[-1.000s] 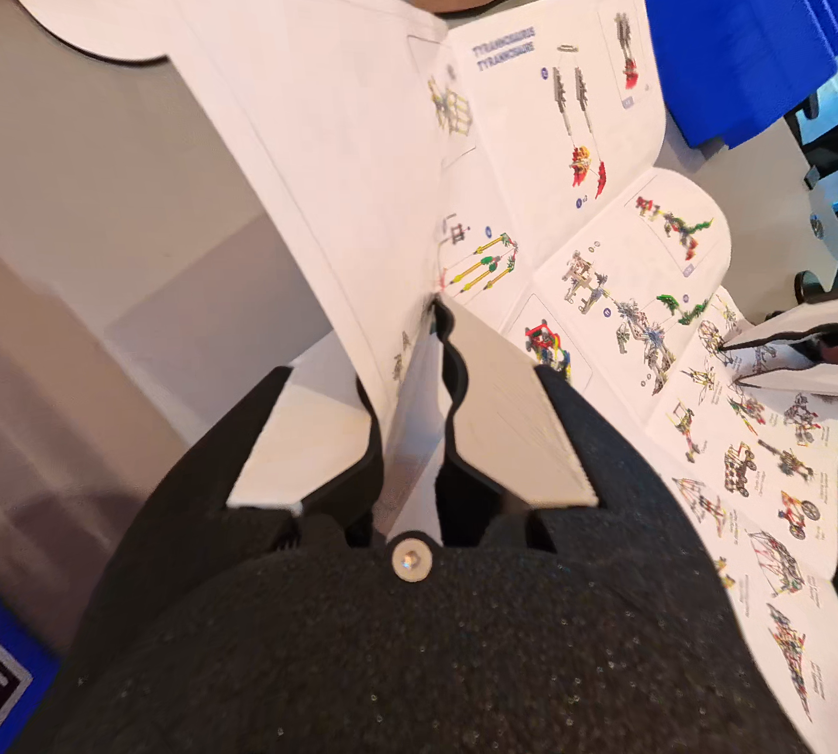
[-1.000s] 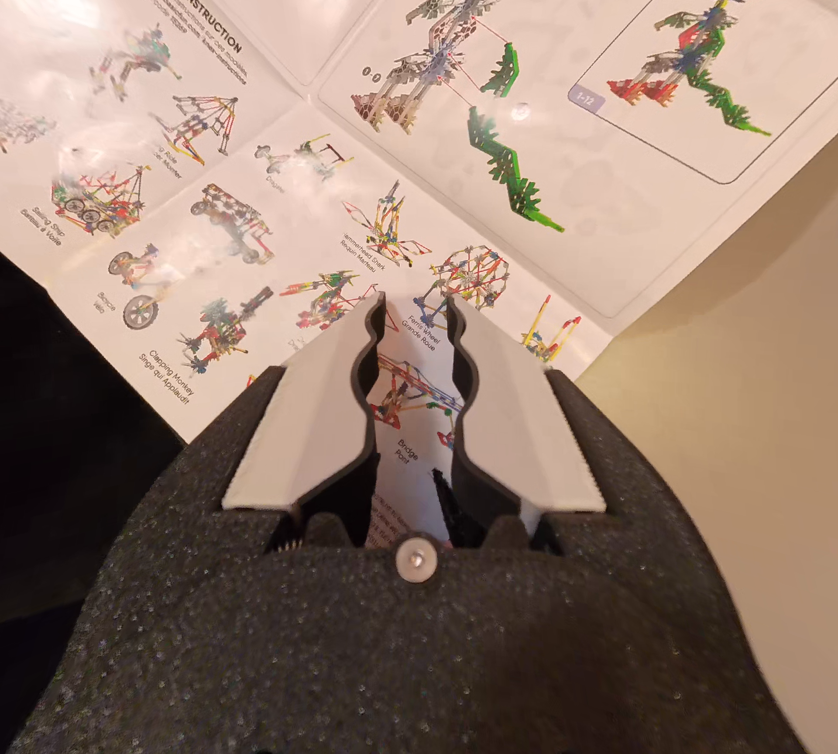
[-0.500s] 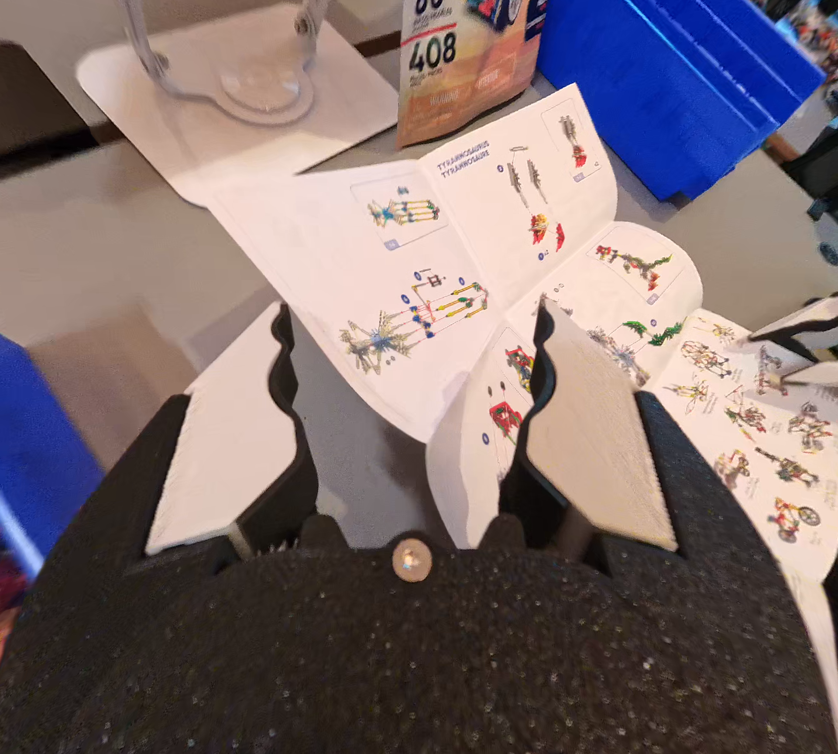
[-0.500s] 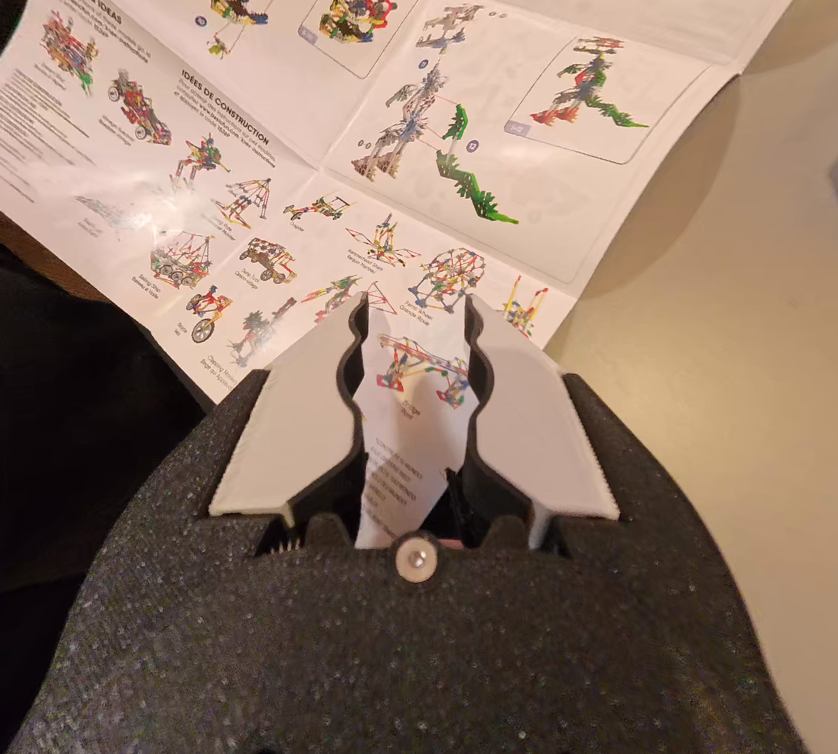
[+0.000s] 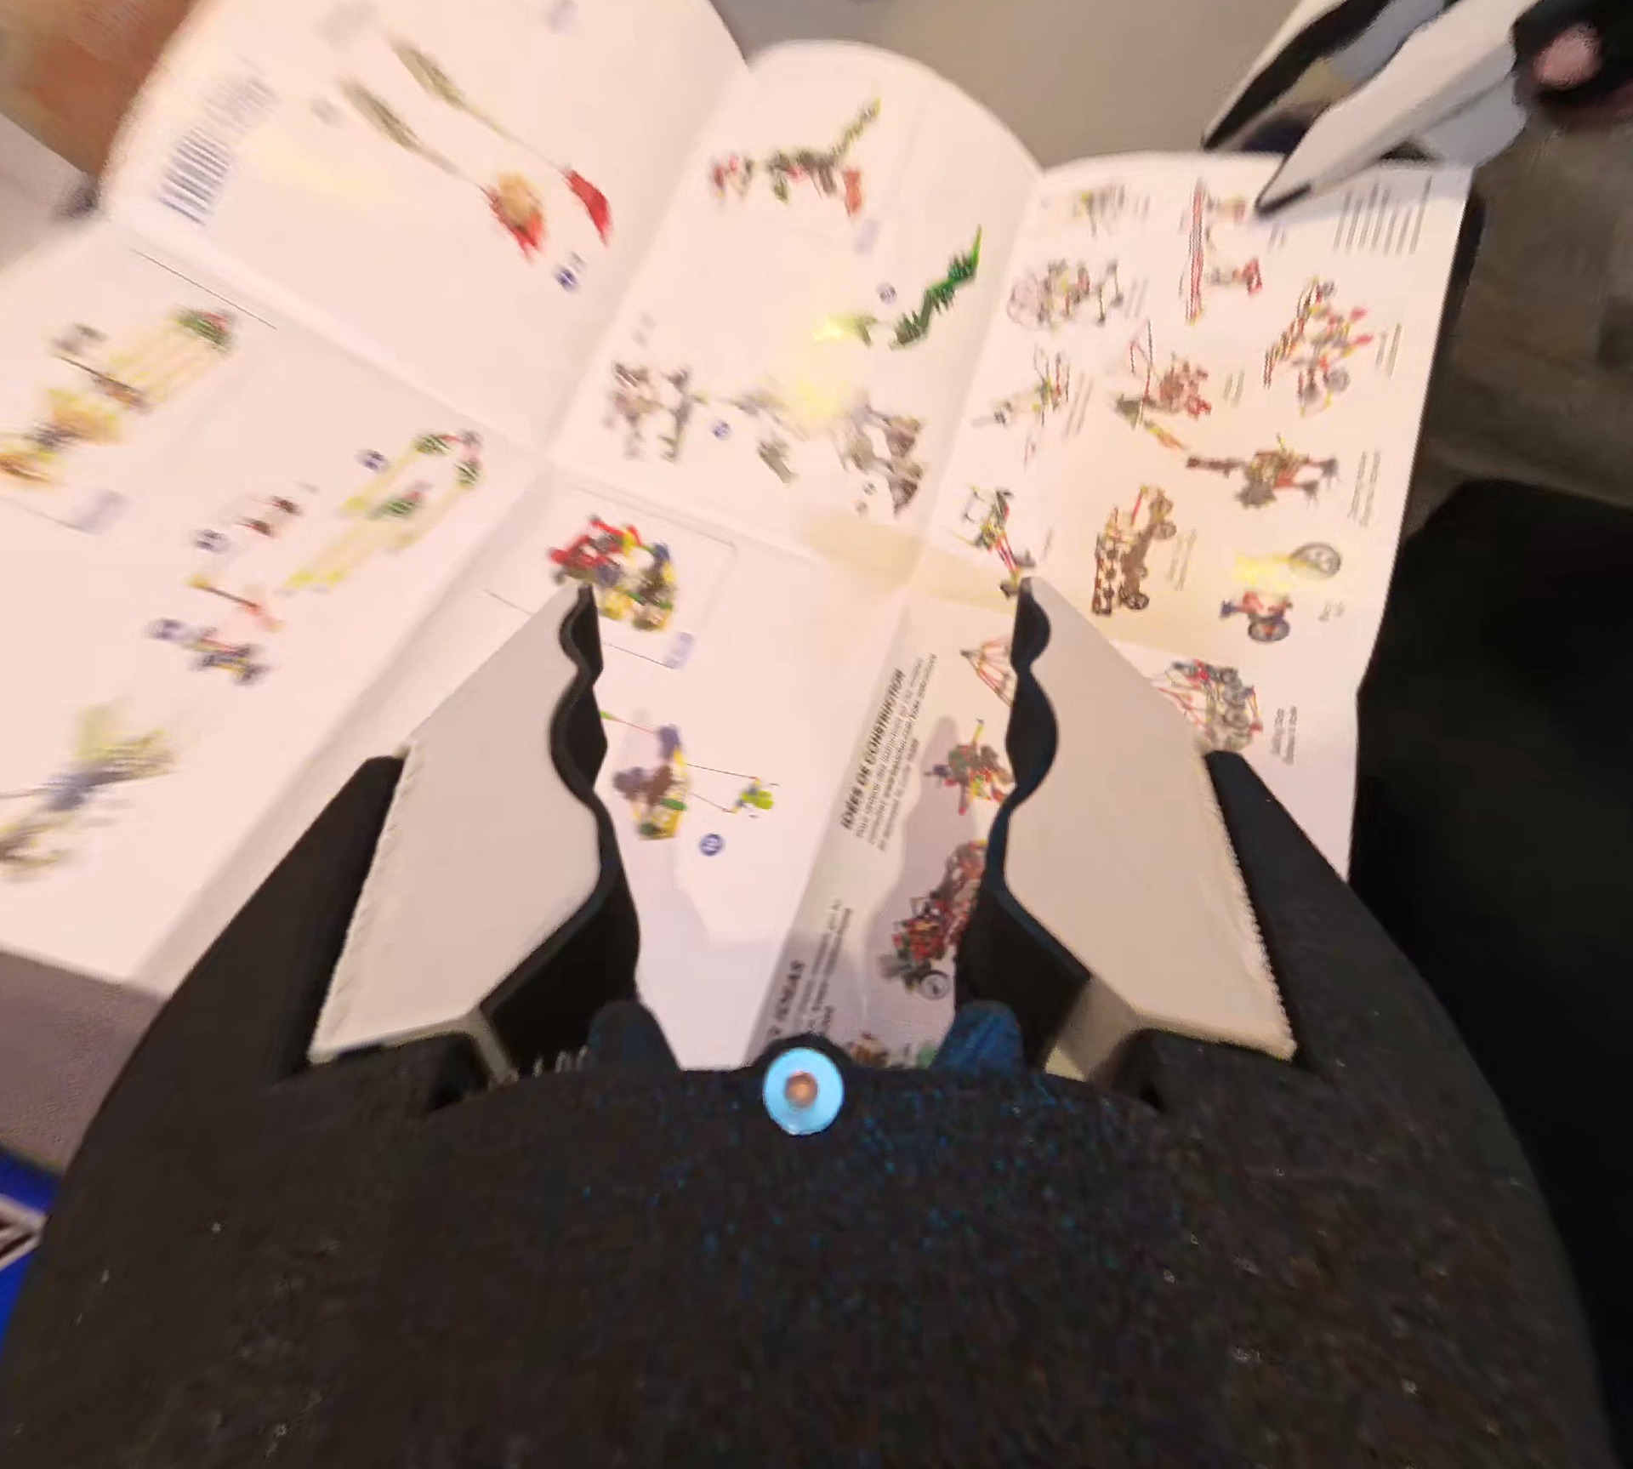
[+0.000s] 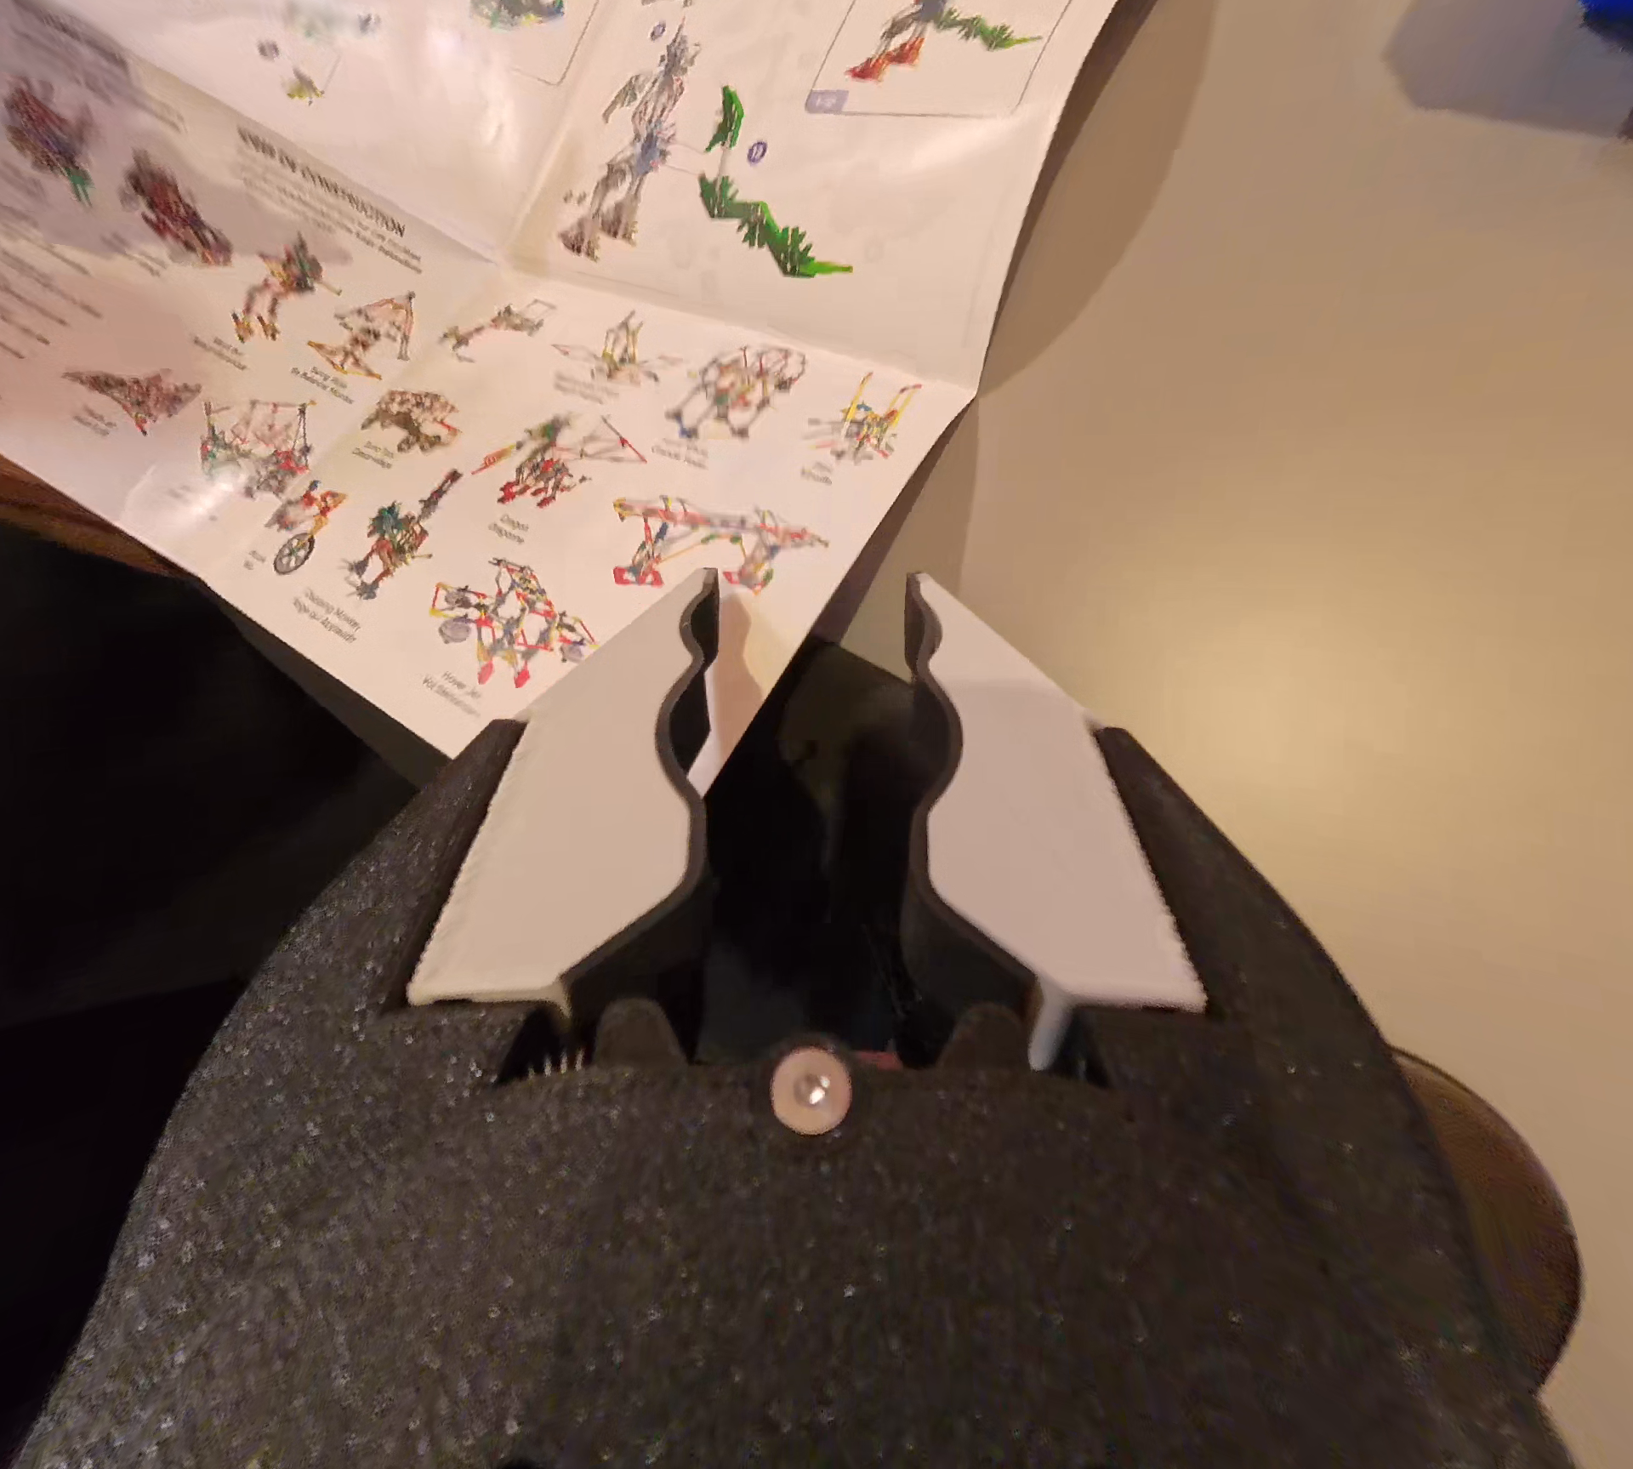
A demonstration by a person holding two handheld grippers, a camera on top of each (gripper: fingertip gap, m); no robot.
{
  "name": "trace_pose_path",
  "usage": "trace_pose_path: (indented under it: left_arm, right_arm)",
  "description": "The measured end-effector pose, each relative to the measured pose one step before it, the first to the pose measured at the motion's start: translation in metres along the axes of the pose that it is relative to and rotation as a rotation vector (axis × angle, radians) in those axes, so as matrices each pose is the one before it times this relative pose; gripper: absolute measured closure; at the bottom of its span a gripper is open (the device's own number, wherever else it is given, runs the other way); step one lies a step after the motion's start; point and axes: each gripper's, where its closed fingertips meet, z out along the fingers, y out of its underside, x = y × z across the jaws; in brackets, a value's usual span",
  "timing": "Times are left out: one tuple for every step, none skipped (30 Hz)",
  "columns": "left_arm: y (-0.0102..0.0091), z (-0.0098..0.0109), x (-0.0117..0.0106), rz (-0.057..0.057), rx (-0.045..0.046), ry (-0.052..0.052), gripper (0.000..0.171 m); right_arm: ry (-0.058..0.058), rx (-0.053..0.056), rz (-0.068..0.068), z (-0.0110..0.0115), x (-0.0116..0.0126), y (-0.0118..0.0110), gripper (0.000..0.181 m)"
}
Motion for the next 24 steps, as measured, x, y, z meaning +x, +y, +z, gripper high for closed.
trace_pose_path:
  left_arm:
    - [0.0116,0.01068,0.00399,0.0001,-0.03258,0.0131,0.081]
    - [0.01168,0.01033,-0.0001,-0.0003,-0.03009,-0.0039,0.081]
    - [0.01256,0.00987,-0.00284,0.0027,-0.03345,-0.0164,0.081]
    - [0.01277,0.00969,-0.00076,-0.0072,-0.03573,0.0009,0.081]
    - [0.01081,0.00821,0.0009,-0.0238,-0.02986,0.0144,0.08]
    - [0.00708,0.00601,-0.0003,-0.0216,-0.01564,0.0041,0.08]
    - [0.00425,0.00416,-0.00056,-0.0002,-0.00193,-0.0032,0.08]
    - [0.00535,0.00352,-0.00135,0.007,-0.01278,-0.0066,0.081]
    - [0.00447,0.00277,-0.00075,-0.002,-0.01271,0.0024,0.081]
    - [-0.00024,0.00049,-0.00087,-0.0053,0.01295,0.0008,0.082]
    - [-0.00017,-0.00015,-0.00041,-0.0081,0.00688,0.0062,0.082]
    - [-0.00074,-0.00064,-0.00025,-0.0089,0.00645,0.0059,0.083]
    - [-0.00011,-0.00077,-0.00101,-0.007,-0.00148,-0.0012,0.083]
    - [-0.00224,-0.00172,-0.00111,0.0047,0.01329,-0.0092,0.082]
    - [-0.00237,-0.00208,0.00066,0.0049,0.00981,-0.0028,0.082]
    - [-0.00183,-0.00233,0.00262,0.0012,0.00118,0.0046,0.082]
    - [-0.0029,-0.00274,0.00341,0.0073,0.00522,0.0019,0.082]
    - [-0.00506,-0.00348,0.00459,0.0173,0.0154,-0.0016,0.081]
    - [-0.00572,-0.00332,0.00741,0.0205,0.01579,0.0077,0.081]
    - [-0.00476,-0.00231,0.00943,0.0159,0.00787,0.0163,0.08]
    - [-0.00486,-0.00134,0.01056,0.0171,0.00829,0.0164,0.079]
    - [-0.00508,-0.00042,0.01198,0.0231,0.01057,0.0186,0.078]
    - [-0.00398,0.00089,0.01211,0.0242,0.00554,0.0183,0.078]
    - [-0.00175,0.00256,0.01105,0.021,-0.00603,0.0151,0.077]
  right_arm:
    - [0.0047,-0.0162,-0.0086,0.00204,-0.00149,0.00448,0.143]
    - [-0.0012,-0.0131,-0.0037,0.00198,-0.00196,0.00391,0.143]
    - [-0.0087,-0.005,0.003,0.00155,-0.00291,0.00247,0.143]
    - [-0.0112,0.0033,0.0084,0.00101,-0.00298,0.0011,0.144]
    - [-0.0113,0.0066,0.0106,0.00067,-0.00282,0.00047,0.145]
    - [-0.0107,0.0049,0.0087,0.00053,-0.00285,0.00057,0.148]
    - [-0.008,-0.0007,0.004,0.00061,-0.00265,0.00118,0.15]
    - [0.0,-0.0018,-0.0021,0.00024,-0.00139,0.00106,0.15]
    - [0.0056,0.0007,-0.0041,-0.00032,-0.00031,0.00027,0.151]
    - [-0.0004,-0.0001,-0.0015,-0.00049,-0.00065,-0.00029,0.151]
    - [-0.0048,0.0008,-0.0006,-0.00057,-0.00077,-0.00063,0.152]
    - [-0.0077,0.0053,-0.0028,-0.00057,-0.00132,-0.00153,0.155]
    - [-0.0074,0.0093,-0.0052,-0.00054,-0.00166,-0.00211,0.161]
    - [-0.0057,0.0034,-0.0033,0.00003,-0.00148,-0.00127,0.161]
    - [-0.0069,-0.0066,-0.0027,0.00063,-0.00145,0.00032,0.16]
    - [-0.0033,-0.0068,-0.0041,0.00076,-0.00076,0.00047,0.16]
    - [-0.0009,-0.0022,-0.002,0.00074,-0.00023,-0.00003,0.16]
    - [-0.0056,-0.0018,0.0045,0.00083,-0.00051,0.00008,0.16]
    - [-0.0097,0.0012,0.0084,0.00071,-0.00091,-0.00029,0.16]
    - [-0.0112,0.0041,0.0108,0.00072,-0.00102,-0.0007,0.16]
    - [-0.0127,0.0044,0.0124,0.00064,-0.00116,-0.00079,0.161]
    - [-0.0149,0.0062,0.0116,0.0007,-0.00168,-0.00114,0.164]
    - [-0.0182,0.0084,0.0111,0.00067,-0.00235,-0.00161,0.167]
    - [-0.0227,0.0101,0.0121,0.00065,-0.00301,-0.00195,0.172]
